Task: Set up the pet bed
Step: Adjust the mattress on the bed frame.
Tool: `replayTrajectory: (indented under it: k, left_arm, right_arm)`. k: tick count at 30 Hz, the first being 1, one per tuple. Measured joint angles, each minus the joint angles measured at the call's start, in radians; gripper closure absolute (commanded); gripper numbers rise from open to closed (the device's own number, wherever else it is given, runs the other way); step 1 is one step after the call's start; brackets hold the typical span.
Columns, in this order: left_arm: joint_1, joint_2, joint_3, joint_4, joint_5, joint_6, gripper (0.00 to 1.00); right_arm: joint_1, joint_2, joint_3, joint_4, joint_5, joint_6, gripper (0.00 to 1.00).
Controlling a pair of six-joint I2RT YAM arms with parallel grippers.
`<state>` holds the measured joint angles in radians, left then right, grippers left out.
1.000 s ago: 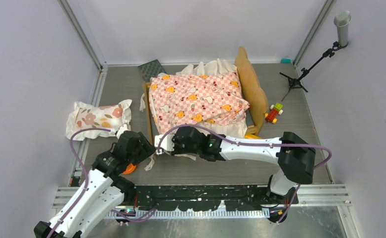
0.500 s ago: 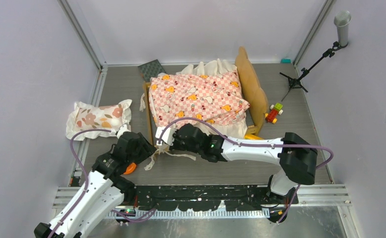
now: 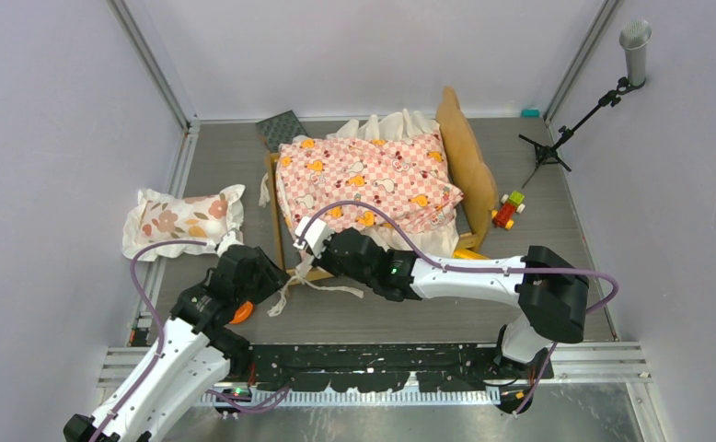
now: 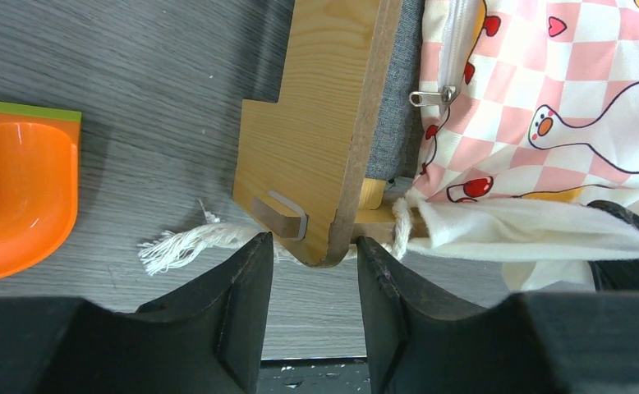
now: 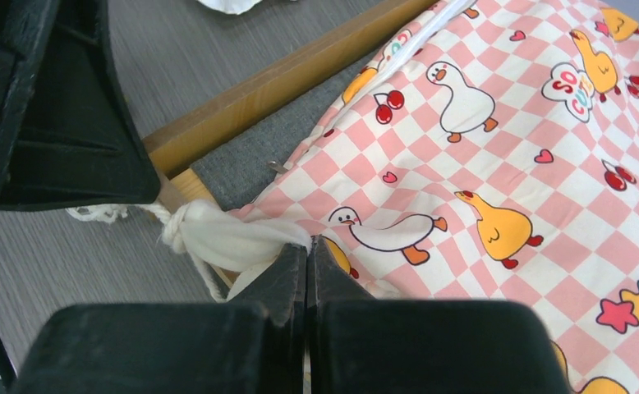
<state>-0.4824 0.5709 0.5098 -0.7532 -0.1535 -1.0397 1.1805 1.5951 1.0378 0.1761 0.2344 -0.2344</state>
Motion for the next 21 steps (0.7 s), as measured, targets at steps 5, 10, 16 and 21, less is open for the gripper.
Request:
replayTrajectory:
  k: [5, 10, 16, 21]
  left_arm:
    - [0.0, 0.0, -0.001, 0.003, 0.0, 0.0, 0.58]
    - [0.0, 0.0, -0.001, 0.003, 0.0, 0.0, 0.58]
    - [0.0, 0.0, -0.001, 0.004, 0.0, 0.0, 0.59]
    - [0.0, 0.0, -0.001, 0.005, 0.0, 0.0, 0.59]
  right_arm:
    - [0.0, 0.001, 0.0, 0.005, 0.056, 0.081, 0.99]
    - [0.0, 0.007, 0.004, 0.013, 0.105, 0.15, 0.99]
    - [0.0, 0.038, 0.034, 0.016, 0.152, 0.229, 0.99]
    - [-0.002, 0.057, 0.075, 0.014, 0.192, 0.291, 0.99]
